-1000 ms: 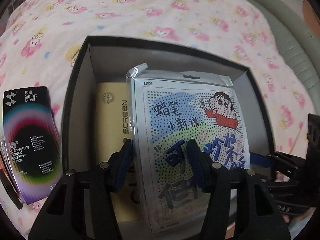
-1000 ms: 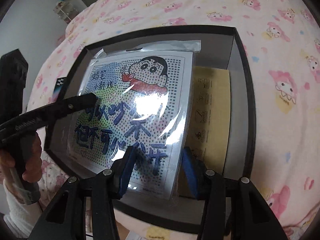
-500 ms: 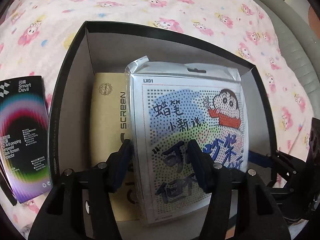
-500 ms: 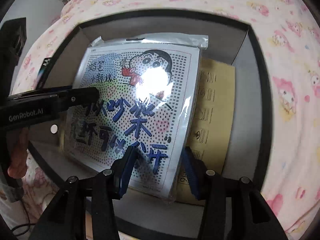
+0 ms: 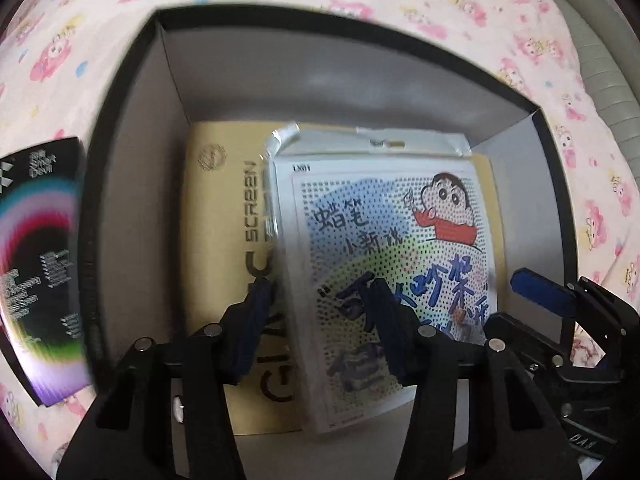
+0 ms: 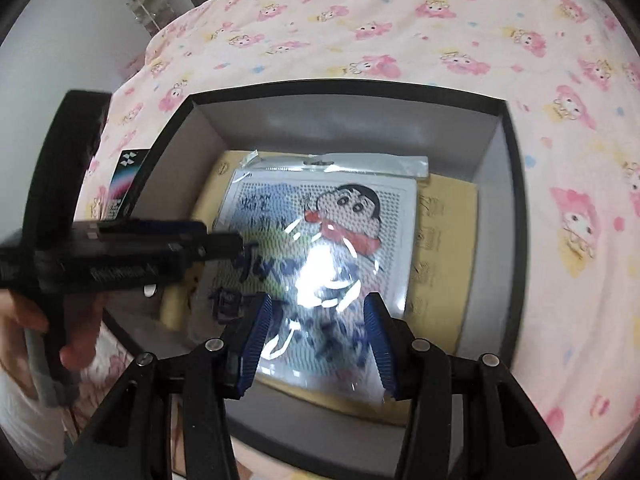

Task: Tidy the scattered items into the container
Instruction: 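Lower the card upright into the box, open the left gripper, withdraw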

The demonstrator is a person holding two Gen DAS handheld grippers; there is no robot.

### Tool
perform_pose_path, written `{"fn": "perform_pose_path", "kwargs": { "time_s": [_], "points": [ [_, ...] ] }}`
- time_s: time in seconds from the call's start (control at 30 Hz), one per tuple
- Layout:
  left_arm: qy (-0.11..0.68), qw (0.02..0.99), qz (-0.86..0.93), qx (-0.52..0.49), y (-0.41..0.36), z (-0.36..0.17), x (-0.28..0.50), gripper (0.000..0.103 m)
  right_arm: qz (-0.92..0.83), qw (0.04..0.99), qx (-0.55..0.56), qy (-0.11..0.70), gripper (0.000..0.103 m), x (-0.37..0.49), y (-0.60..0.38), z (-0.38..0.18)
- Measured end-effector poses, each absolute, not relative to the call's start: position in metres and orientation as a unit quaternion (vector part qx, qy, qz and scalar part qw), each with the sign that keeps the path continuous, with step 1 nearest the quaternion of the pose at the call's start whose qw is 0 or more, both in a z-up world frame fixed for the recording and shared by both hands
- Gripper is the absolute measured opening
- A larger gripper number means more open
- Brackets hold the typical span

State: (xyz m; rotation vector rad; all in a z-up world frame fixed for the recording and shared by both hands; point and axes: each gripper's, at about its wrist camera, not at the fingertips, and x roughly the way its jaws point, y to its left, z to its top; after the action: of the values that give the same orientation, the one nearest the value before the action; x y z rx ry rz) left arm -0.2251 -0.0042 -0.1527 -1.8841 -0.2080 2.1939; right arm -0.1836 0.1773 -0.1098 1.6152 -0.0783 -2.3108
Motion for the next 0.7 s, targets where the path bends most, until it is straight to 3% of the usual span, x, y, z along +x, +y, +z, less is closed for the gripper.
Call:
{"fn": "perform_pose_path", "kwargs": {
  "time_s": [0.3,0.43,0.6,0.7],
  "points": [
    [-0.083,0.179,0.727,-0.658,0.029,-0.156,-0.223,0.056,-0.802,0.161,0.574,-0.041,0.044,-0.182,0.176,-0.131],
    [-0.042,0.162,0.743,-0.648,0.040,-0.152,-0.214,0.055,-0.796,0.163,0.581,-0.054,0.044,-0.182,0.180,-0.136],
    [-0.113,0.156,0.743,-0.641,-0.006,-0.146,-0.211,0.036,-0.799,0.163,0.575,-0.064,0.044,-0.180,0.188,-0.131],
    [-0.113,0.136,0.750,-0.638,-0.022,-0.147,-0.211,0.026,-0.807,0.147,0.570,-0.054,0.044,-0.187,0.188,-0.132]
  ]
}}
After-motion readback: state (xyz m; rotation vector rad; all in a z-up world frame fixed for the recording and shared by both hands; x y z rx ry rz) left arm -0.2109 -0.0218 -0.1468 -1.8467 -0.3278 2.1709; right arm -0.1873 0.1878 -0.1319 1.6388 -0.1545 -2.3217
